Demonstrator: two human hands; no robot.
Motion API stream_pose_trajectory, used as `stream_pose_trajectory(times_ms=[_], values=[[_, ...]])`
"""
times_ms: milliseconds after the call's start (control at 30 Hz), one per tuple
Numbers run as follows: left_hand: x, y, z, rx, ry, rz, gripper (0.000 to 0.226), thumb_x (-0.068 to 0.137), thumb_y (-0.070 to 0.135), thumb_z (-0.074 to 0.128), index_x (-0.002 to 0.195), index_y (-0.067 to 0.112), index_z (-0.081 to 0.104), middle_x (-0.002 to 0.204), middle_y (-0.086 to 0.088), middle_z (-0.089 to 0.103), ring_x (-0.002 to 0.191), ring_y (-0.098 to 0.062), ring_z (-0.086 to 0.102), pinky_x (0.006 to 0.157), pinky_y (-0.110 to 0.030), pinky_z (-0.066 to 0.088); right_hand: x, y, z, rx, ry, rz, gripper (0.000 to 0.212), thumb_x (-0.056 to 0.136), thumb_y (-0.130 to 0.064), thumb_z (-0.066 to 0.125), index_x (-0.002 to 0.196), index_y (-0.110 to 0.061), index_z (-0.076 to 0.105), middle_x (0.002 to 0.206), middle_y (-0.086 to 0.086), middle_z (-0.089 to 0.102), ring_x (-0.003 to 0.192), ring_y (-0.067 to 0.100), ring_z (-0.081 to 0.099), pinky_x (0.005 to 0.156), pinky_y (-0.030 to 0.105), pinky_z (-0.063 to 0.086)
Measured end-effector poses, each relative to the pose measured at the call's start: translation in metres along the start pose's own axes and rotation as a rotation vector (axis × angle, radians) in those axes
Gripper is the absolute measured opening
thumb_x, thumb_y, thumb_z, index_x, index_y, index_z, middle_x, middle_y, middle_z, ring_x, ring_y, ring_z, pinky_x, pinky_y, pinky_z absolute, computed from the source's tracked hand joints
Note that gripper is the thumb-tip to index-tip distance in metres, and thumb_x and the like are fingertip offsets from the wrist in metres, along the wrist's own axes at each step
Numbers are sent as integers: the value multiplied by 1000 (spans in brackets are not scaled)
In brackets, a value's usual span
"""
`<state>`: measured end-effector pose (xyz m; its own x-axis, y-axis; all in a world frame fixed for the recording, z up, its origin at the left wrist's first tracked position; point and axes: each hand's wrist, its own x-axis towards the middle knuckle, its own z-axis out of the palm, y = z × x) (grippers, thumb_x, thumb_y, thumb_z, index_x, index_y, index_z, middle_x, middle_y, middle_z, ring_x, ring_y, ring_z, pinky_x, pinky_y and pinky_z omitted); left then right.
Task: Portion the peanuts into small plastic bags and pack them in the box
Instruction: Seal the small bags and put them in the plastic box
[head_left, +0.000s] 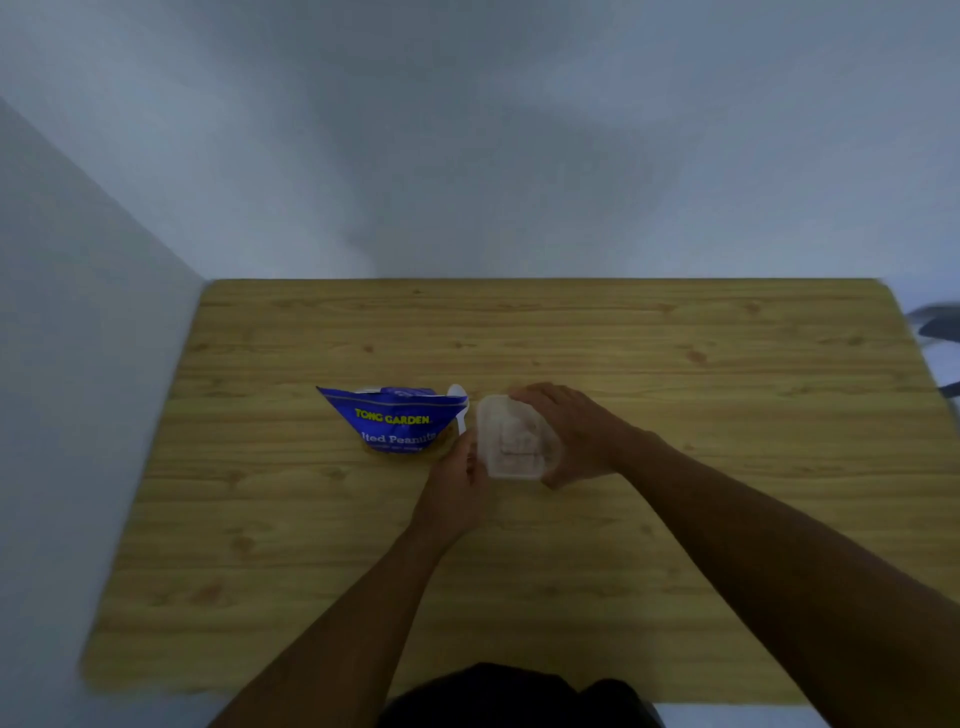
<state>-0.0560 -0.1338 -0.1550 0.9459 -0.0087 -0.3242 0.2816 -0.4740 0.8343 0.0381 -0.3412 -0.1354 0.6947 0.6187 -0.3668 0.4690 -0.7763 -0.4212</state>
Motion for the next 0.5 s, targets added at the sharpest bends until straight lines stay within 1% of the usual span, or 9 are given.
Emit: stream_pose_trajectory(times_ms=[33,67,133,267,367,433,500], values=[[2,0,1,0,14,-15,43,100,17,48,142,26,46,120,11,63,106,0,61,91,-22,50,0,1,2,-3,0,-7,123,54,-52,85,154,-26,17,156,-4,29,142,18,28,119,37,26],[3,1,1,4,23,-24,43,100,17,49,142,23,47,120,11,62,105,-2,60,89,-19,48,0,1,3,-7,-7,-9,123,56,-51,85,155,-26,16,158,-3,27,144,18,26,120,37,23],[6,5,0,12,51,-24,41,99,13,51,140,17,51,117,8,63,103,-3,59,85,-15,46,1,2,5,-19,-13,-1,125,58,-51,86,156,-25,14,162,-2,22,147,19,22,121,36,18],[13,5,0,20,81,-73,41,96,9,57,137,11,54,113,1,65,102,-9,61,88,-25,51,2,2,5,-35,-8,3,124,57,-51,87,156,-26,17,163,-2,22,148,18,21,121,34,15],[17,2,1,5,104,-129,42,93,9,61,134,11,56,116,-7,69,104,-16,65,91,-39,56,0,3,6,-30,5,-1,121,57,-48,89,155,-25,21,163,-1,22,148,19,21,121,33,14],[19,3,1,-4,111,-163,42,91,7,63,132,12,58,114,-9,70,103,-17,67,89,-42,57,-2,3,7,1,7,2,118,58,-45,90,154,-24,24,163,-1,22,148,20,21,122,35,17],[20,4,2,-10,110,-177,42,90,7,64,132,12,58,113,-10,70,101,-18,67,88,-42,57,-3,4,6,21,-5,11,117,60,-45,89,154,-25,22,164,-3,19,150,21,18,123,40,18]])
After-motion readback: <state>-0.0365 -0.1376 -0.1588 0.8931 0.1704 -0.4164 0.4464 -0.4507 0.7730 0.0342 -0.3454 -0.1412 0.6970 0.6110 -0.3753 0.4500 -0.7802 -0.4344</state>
